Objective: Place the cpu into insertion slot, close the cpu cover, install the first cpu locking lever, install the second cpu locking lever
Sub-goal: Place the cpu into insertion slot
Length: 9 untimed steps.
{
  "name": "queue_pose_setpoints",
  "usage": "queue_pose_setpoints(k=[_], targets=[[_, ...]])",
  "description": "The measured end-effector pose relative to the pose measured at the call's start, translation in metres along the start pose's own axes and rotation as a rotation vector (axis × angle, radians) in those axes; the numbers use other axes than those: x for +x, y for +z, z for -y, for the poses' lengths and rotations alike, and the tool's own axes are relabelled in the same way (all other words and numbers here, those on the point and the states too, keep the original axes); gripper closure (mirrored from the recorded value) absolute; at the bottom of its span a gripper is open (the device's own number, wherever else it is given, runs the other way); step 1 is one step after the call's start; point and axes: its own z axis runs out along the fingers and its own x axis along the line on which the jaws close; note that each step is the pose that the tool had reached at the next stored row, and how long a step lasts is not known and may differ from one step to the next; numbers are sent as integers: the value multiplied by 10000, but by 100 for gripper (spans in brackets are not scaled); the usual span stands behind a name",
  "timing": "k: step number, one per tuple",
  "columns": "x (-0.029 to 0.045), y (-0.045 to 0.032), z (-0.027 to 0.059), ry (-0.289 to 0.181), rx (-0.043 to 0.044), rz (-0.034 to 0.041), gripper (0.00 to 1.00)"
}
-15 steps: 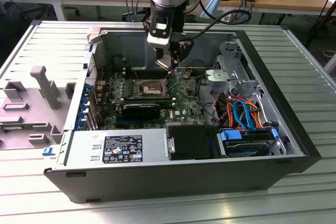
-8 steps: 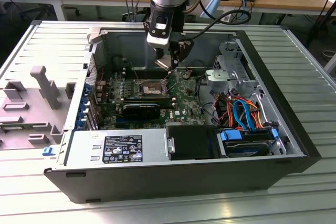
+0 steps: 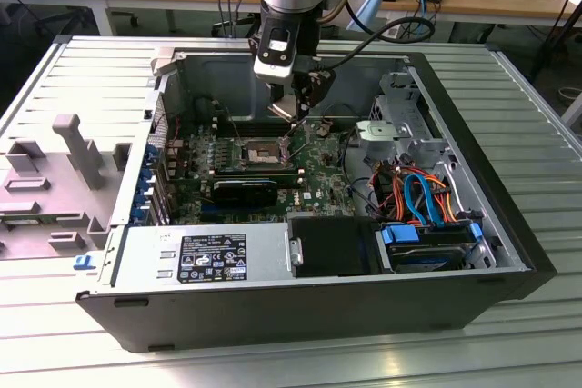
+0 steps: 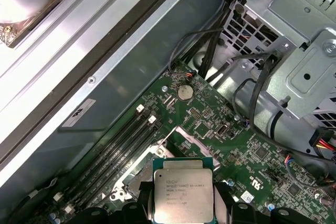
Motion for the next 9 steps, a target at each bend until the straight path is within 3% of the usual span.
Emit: queue_pose_setpoints(k=[9], targets=[[0,0,0,118,-3,10,46]])
